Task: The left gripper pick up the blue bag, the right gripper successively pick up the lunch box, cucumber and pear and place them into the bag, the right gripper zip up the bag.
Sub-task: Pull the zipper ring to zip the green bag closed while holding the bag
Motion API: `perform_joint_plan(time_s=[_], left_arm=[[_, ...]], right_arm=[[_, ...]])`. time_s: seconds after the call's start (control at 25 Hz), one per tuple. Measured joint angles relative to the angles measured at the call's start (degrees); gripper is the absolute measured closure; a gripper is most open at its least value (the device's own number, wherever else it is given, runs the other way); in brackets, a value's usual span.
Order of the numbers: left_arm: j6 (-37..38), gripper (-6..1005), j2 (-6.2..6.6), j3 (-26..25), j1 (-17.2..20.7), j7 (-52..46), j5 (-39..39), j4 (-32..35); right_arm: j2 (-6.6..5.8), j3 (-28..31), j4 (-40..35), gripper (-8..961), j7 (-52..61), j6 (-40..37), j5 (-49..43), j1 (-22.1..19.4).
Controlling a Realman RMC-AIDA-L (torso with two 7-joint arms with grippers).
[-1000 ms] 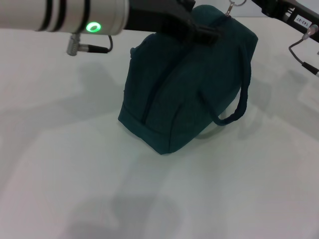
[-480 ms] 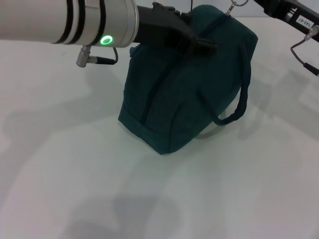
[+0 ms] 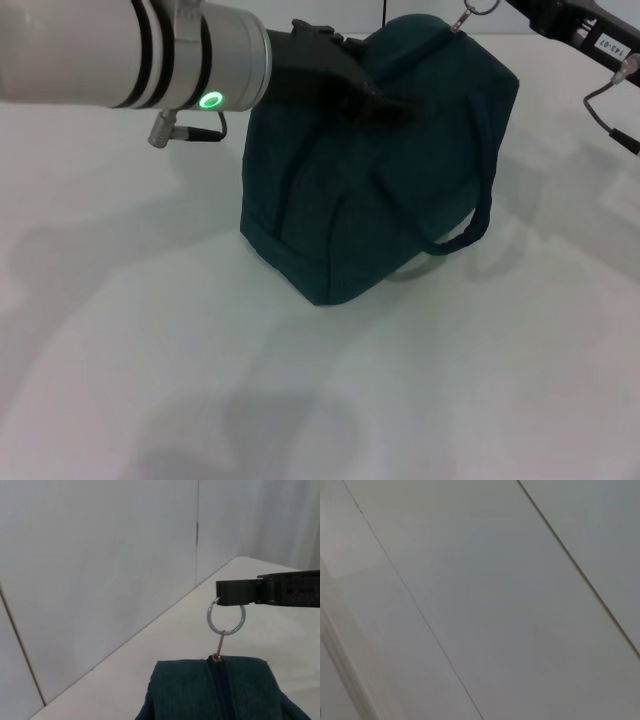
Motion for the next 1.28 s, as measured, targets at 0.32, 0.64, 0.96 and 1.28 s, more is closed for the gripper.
perform_joint_plan(time_s=[0.32,0.64,0.96,1.28], left_arm=[[-1.4,154,-0.02,1.1,1.2,0.6,0.0,0.0],[-3.3,157,-0.04,3.1,2.3,3.0,0.2,-0.1],[-3.9,420,-0.12,3.6,3.3,5.5,0.0,-0.1],[-4.0,684,-0.1,3.7,3.6,5.6,0.1,-0.1]], right_arm=[[0.0,0.0,0.0,949,0.0,0.0,0.0,-0.1],[0.0,0.0,0.0,949,0.0,0.0,0.1,-0.1],[0.0,0.0,0.0,949,0.0,0.0,0.1,-0.1],[0.0,0.2,0.0,950,-0.1,0.0,0.1,-0.4]])
